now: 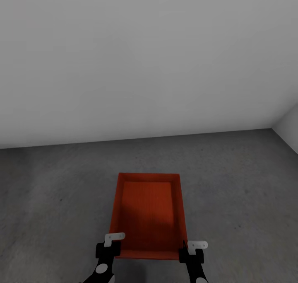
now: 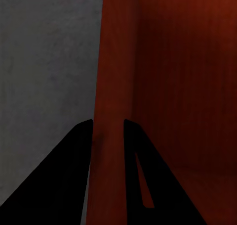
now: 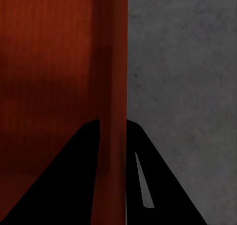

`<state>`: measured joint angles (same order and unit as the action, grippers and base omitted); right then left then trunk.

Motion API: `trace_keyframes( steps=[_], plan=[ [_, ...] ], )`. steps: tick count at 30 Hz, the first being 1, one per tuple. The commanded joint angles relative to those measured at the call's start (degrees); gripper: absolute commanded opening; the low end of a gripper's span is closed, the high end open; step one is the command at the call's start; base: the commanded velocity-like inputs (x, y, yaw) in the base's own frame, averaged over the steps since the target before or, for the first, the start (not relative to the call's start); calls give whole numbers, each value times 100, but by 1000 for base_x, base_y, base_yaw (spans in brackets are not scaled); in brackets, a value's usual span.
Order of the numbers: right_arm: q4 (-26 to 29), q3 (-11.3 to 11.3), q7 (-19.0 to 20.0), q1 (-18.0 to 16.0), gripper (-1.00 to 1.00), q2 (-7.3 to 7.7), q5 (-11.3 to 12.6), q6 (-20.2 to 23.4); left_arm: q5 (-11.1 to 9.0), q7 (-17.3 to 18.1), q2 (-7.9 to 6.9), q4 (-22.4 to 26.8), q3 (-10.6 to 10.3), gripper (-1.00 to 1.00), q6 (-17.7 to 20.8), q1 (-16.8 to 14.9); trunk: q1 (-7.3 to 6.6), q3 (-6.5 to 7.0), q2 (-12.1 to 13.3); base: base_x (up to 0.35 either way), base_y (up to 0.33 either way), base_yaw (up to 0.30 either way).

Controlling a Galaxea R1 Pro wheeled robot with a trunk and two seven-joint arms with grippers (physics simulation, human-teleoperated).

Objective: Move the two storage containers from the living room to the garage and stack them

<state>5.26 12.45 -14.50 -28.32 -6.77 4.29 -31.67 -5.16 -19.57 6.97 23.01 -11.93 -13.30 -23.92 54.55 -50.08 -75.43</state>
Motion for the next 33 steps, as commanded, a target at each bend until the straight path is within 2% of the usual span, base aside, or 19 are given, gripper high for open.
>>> trace_keyframes(
  steps=[1,10,33],
  plan=[
    [388,-40,-35,-7,-100,0,151,-76,-196,-86,-1,-29,-29,-100,-32,1,0,-3,-2,-17,0,0],
    [388,-40,-35,-7,-100,0,151,-76,-192,-91,3,-29,-29,-100,-32,1,0,-3,-2,-73,0,0],
    [388,-40,-35,-7,-100,0,151,-76,-196,-91,2,-32,-29,-100,-32,1,0,-3,-2,-2,0,0]
  ],
)
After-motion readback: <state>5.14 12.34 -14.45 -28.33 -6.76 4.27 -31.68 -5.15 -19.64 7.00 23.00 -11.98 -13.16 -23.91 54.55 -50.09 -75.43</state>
